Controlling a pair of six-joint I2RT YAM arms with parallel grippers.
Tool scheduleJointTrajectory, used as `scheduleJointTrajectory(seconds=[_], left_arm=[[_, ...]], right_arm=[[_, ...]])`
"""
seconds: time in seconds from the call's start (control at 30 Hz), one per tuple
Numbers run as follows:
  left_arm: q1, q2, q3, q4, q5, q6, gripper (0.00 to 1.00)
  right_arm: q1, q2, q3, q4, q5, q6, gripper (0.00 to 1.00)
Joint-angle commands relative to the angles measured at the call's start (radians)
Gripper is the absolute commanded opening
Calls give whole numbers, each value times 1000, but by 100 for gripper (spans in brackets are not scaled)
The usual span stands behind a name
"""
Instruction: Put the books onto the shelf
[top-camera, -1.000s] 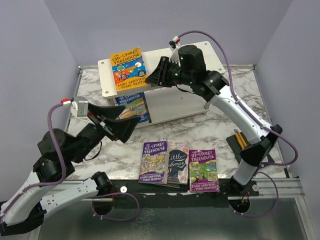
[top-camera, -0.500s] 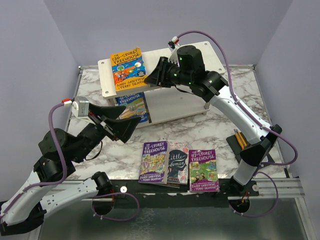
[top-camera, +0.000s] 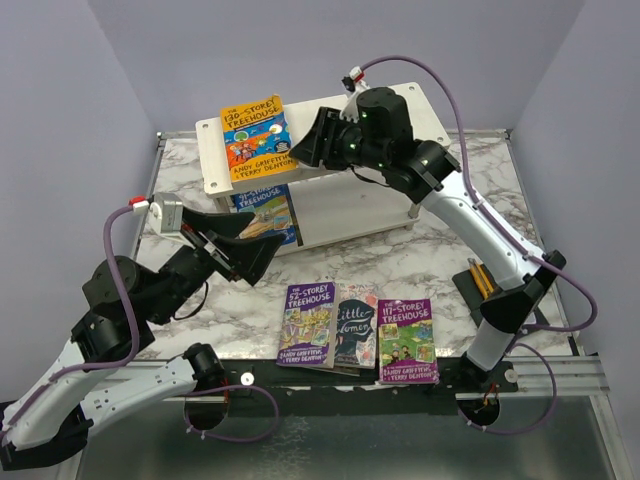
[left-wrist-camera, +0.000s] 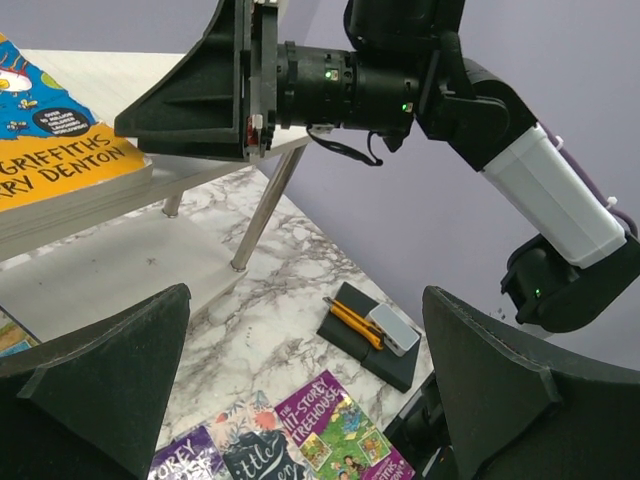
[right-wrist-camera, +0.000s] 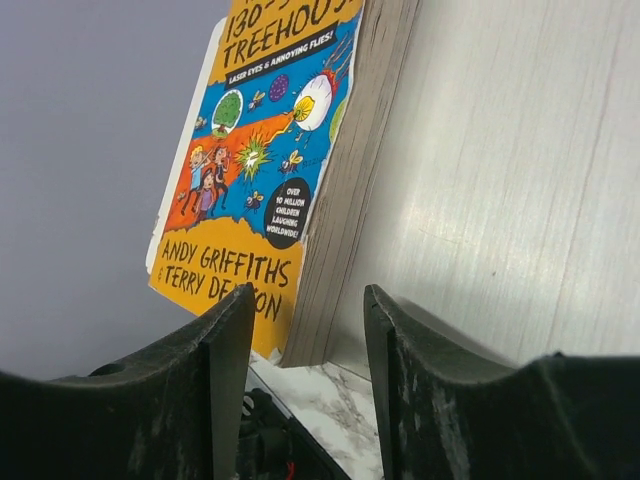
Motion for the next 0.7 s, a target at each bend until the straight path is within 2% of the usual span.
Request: scheduleJointTrajectory(seconds=[0.0,0.17,0.33,0.67], left_arm=[[1,-6,-27,-4,7,-20,99],[1,-8,-72,-36,29,-59,99],[1,-5,-154,-62,78,-124,99],[1,-6,-395,-95,78,-314,99]], right_arm=[[6,-83,1,-39,83,-38,53],[6,-238,-202,-9,137,-50,57],[6,-465,-474,16,146,-41,61],[6,-819,-984,20,119,33,71]])
